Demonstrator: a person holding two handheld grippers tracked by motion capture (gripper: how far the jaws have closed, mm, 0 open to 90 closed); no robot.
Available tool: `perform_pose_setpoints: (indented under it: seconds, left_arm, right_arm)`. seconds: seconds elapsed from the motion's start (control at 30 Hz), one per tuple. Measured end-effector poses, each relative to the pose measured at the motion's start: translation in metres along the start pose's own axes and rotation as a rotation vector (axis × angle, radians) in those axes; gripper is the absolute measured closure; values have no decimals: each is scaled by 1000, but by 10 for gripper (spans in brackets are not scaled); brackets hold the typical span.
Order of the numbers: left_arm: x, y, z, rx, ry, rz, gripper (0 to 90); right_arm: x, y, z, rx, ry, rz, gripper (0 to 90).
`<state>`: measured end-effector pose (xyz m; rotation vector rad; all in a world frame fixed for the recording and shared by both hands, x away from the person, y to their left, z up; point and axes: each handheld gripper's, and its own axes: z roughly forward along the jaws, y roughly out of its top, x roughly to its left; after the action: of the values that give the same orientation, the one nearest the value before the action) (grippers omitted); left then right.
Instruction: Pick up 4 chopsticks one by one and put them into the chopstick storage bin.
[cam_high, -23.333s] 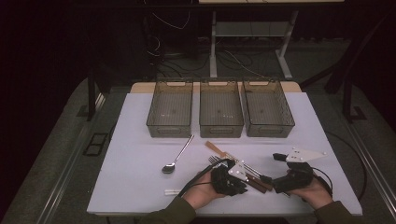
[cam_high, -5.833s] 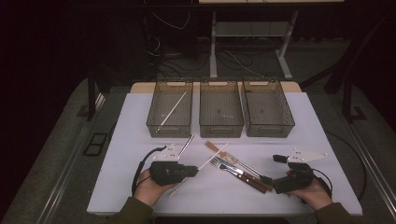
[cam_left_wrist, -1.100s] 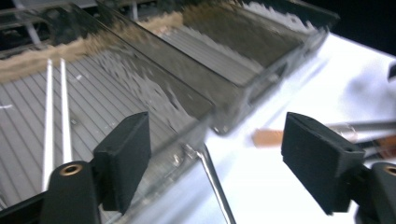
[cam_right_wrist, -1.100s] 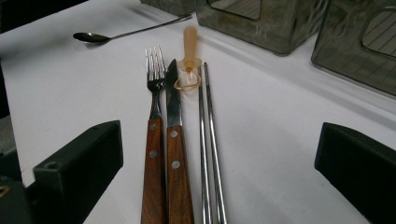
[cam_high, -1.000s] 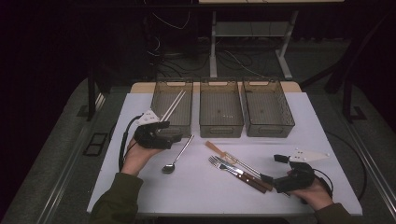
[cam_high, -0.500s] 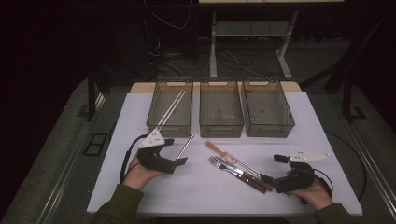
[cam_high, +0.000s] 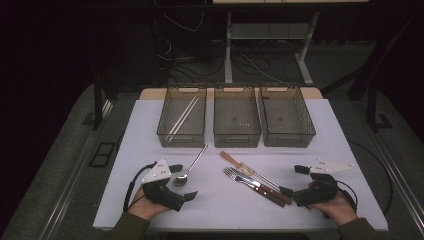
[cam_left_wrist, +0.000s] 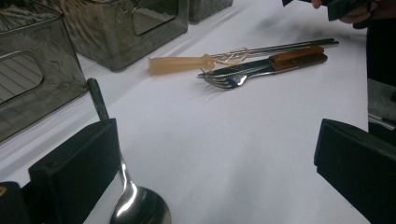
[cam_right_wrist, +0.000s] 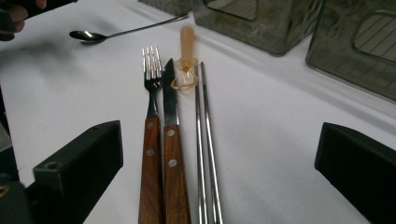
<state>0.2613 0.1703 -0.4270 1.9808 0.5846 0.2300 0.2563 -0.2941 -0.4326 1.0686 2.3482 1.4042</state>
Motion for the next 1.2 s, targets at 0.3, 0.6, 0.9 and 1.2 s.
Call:
perform_pose_setpoints:
  seconds: [0.3,0.6,0.9,1.2]
  left_arm:
    - [7,-2,7,21,4,-6,0]
    - [7,-2,7,24,-4,-11,0]
    - [6,-2,7,30,-6,-10,4]
    - [6,-2,8,34,-9,-13,11]
  right_arm:
    - [-2,6,-6,29,-31,-22,13]
    - [-5,8,-7,138,-43,-34,161]
    - [-8,7,-11,171,-5,-34,425]
    - [-7,5,-7,246,14,-47,637]
